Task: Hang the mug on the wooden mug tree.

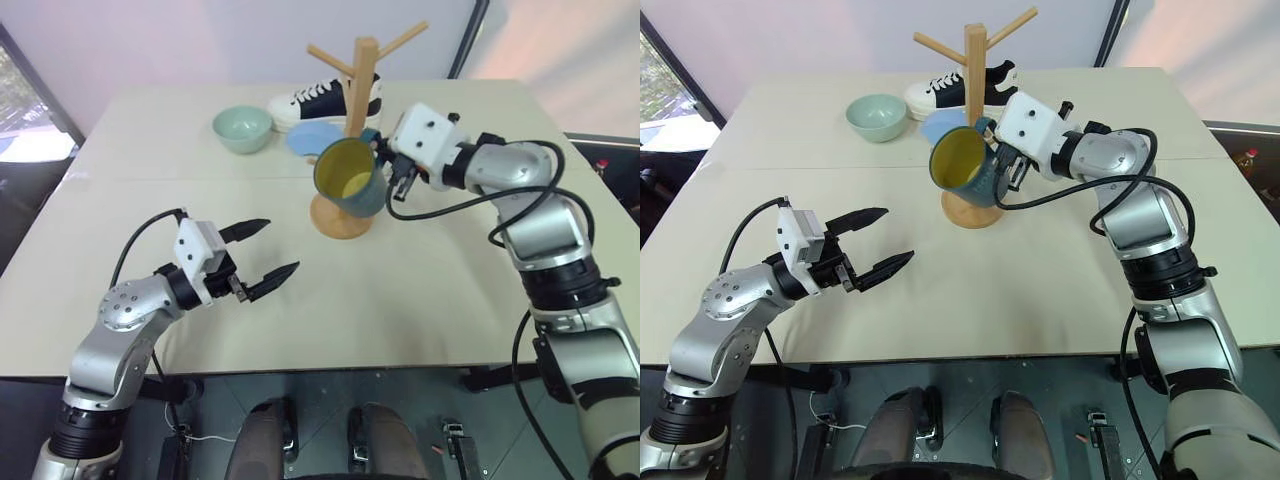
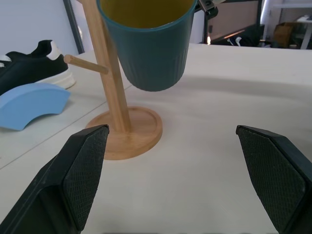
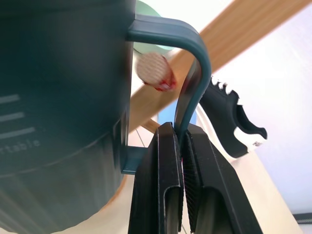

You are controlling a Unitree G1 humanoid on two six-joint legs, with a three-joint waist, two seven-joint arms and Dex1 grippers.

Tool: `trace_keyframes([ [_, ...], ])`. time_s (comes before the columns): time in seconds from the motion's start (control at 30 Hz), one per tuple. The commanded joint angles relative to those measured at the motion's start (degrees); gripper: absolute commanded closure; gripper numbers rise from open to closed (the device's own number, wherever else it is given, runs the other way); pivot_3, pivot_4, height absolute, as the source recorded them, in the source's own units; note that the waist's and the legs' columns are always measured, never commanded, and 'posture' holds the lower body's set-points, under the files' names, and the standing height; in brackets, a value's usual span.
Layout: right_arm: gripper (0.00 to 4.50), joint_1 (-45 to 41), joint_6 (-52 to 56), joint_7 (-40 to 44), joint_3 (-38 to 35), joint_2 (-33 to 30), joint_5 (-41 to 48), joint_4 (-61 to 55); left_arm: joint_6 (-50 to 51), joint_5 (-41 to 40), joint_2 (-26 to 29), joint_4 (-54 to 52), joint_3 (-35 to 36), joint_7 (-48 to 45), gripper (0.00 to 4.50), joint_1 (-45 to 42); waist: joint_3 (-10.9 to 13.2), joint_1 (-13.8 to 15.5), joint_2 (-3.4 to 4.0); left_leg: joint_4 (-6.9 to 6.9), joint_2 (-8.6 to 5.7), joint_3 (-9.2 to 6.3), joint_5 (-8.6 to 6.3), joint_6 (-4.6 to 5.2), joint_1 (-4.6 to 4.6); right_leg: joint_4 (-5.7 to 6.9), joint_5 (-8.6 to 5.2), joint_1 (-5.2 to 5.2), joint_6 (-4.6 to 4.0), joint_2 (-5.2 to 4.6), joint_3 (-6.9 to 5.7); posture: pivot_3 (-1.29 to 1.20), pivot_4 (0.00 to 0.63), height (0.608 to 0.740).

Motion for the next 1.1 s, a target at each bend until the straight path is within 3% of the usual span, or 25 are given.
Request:
trace_keyframes([
  [0.03,3.04,-2.40,-0.49,-0.78,-1.48,-0.03,-0.74,-0.70,-0.69,-0.31,-0.10,-1.99,0.76,0.32,0.00,-0.47,0.00,0.01,0.00,0.00,0.00,0.00,0.00,0.00,0.00,0.00,0.00,0.00,0.00,0.00,0.00,0.00,0.150,0.730],
  [0.2,0.37,-2.30,-1.01,-1.79,-2.66,-0.88,-1.27,-1.29,-0.84,-0.30,-0.17,-1.79,0.91,0.42,0.00,-0.42,0.00,-0.02,0.00,0.00,0.00,0.00,0.00,0.00,0.01,0.00,0.00,0.01,0.00,0.00,0.00,0.00,0.150,0.730],
  [0.23,0.07,-2.13,-1.15,-1.64,-3.02,-1.30,-1.18,-1.44,-0.84,-0.34,-0.18,-1.75,0.99,0.44,0.00,-0.44,0.00,-0.03,0.00,0.00,0.00,0.00,0.01,-0.01,0.01,0.00,0.00,0.01,0.00,0.00,0.00,0.00,0.150,0.730],
  [0.57,0.07,8.25,-1.46,1.87,-20.91,-4.14,14.60,-2.61,0.77,-3.02,-1.91,-0.79,4.79,4.04,0.00,-0.04,0.00,0.15,-0.04,-0.01,-0.01,-0.01,-0.02,0.03,0.03,-0.03,0.02,0.07,0.04,-0.02,0.00,0.00,0.150,0.730],
  [0.7,0.07,16.27,0.62,-0.44,-28.04,1.44,23.16,-1.24,0.88,-1.70,-4.81,3.95,8.31,10.38,0.00,0.60,-0.02,-0.02,-0.05,-0.01,0.02,-0.01,0.01,0.02,0.09,0.04,0.03,0.10,0.04,0.02,0.00,0.00,0.150,0.730],
  [0.9,0.07,26.28,-4.13,-4.15,-29.72,9.04,25.30,2.78,-1.72,1.63,-9.20,11.80,12.39,18.47,0.00,3.23,-0.02,0.05,-0.05,0.01,0.02,-0.02,0.01,0.04,0.24,0.03,0.05,0.26,0.06,0.03,0.01,0.00,0.150,0.730],
  [1.1,0.07,30.70,-10.29,-5.67,-27.37,12.35,23.19,5.36,-4.52,4.17,-11.04,15.08,13.90,21.80,0.00,6.04,-0.01,0.07,-0.04,0.02,0.02,-0.02,0.02,0.04,0.20,0.04,0.06,0.21,0.06,0.02,0.01,0.00,0.150,0.730],
])
